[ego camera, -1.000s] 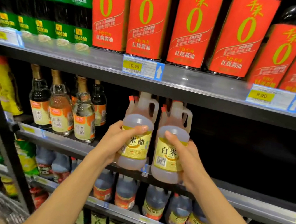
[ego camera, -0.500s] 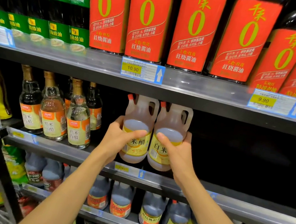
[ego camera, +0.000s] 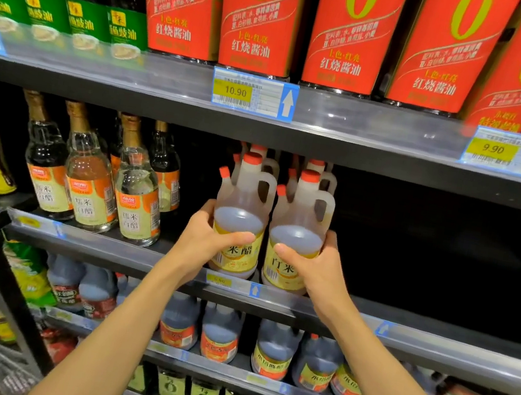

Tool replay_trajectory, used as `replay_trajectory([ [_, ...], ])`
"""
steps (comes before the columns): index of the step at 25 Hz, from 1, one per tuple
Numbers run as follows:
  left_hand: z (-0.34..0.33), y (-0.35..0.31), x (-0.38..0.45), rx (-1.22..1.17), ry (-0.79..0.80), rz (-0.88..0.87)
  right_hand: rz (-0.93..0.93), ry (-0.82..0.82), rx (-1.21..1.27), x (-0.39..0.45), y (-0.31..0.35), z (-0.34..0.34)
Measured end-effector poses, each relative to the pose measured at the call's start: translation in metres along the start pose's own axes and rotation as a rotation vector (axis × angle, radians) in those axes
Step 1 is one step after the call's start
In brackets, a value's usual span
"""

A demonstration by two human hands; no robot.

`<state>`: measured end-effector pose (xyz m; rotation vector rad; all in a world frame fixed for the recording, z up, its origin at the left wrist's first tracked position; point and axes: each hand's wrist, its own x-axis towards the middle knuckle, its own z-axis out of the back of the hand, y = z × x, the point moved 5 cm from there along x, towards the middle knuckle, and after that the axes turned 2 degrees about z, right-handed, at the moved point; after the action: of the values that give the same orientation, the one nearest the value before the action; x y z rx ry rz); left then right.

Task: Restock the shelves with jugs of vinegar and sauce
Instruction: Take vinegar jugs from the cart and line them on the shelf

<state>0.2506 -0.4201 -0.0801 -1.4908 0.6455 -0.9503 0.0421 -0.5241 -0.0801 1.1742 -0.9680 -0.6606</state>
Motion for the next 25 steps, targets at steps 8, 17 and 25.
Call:
replay_trajectory([
  [8,0.010,0.000,-0.002,0.163,0.088,0.061,-0.050,0.081,-0.025,-0.002,-0.002,0.009],
  [17,0.002,-0.010,-0.021,0.430,-0.058,0.037,-0.104,0.177,-0.195,-0.004,-0.008,0.020],
  [25,0.006,-0.006,-0.016,0.444,-0.032,0.050,-0.130,0.244,-0.163,0.001,-0.008,0.026],
])
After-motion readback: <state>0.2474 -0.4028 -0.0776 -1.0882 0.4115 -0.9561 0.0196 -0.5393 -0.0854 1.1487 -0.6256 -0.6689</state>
